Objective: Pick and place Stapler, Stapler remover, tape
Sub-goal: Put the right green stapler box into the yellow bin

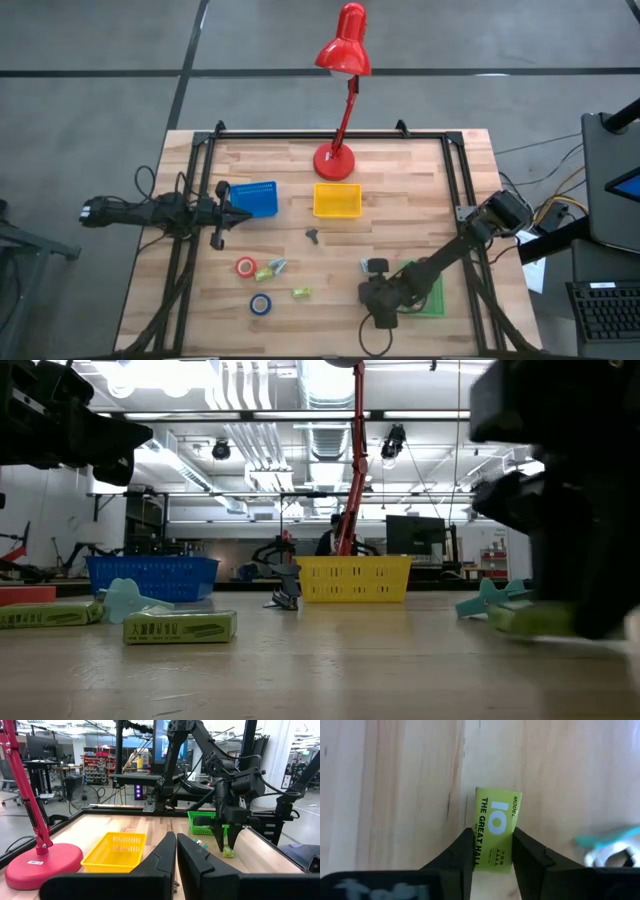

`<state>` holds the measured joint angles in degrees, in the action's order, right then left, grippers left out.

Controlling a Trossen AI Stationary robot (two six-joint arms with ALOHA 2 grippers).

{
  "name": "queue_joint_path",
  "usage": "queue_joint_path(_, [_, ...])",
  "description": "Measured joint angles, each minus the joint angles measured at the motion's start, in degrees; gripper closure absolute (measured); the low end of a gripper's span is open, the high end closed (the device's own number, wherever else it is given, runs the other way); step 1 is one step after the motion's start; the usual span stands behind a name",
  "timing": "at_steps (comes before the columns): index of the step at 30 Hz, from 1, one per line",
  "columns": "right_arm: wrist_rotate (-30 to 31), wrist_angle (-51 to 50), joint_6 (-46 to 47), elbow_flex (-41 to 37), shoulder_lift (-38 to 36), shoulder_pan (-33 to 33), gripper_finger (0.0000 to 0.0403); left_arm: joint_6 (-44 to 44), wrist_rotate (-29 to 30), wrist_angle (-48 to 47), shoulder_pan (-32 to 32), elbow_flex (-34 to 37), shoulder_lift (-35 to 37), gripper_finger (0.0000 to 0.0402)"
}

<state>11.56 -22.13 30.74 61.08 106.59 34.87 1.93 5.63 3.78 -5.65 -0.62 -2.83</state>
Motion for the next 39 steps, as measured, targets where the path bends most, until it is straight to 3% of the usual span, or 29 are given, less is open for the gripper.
queue_joint_path(6, [0.38, -2.39, -8.88, 3.82, -1.83, -2.72, 0.0293, 0.01, 0.00, 0.01, 0.00, 0.00, 0.00, 0.0380])
queue_joint_path(10, [5.08, -7.24, -16.01, 6.88, -4.46, -6.47, 0.0290, 0.01, 0.01, 0.01, 0.00, 0.00, 0.00, 0.0382])
queue_joint_path(18, [8.03, -10.71, -24.15, 6.89, -12.26, -21.72, 0.0296, 0.02, 0.00, 0.01, 0.00, 0.00, 0.00, 0.0380])
queue_joint_path(24, [4.26, -10.11, -27.04, 6.04, -15.11, -34.14, 0.0284, 0.01, 0.00, 0.00, 0.00, 0.00, 0.00, 0.0383])
queue_joint_path(28, [-2.62, -9.84, -27.72, 5.37, -13.92, -40.43, 0.0283, 0.02, 0.00, 0.01, 0.00, 0.00, 0.00, 0.0381])
queue_joint_path(33, [-3.95, -8.21, -28.75, 4.67, -10.03, -43.11, 0.0277, 0.01, 0.00, 0.00, 0.00, 0.00, 0.00, 0.0382])
queue_joint_path(39, [-4.21, -6.18, -30.86, 5.11, -7.58, -43.60, 0.0230, 0.02, 0.00, -0.01, 0.00, 0.00, 0.00, 0.0382])
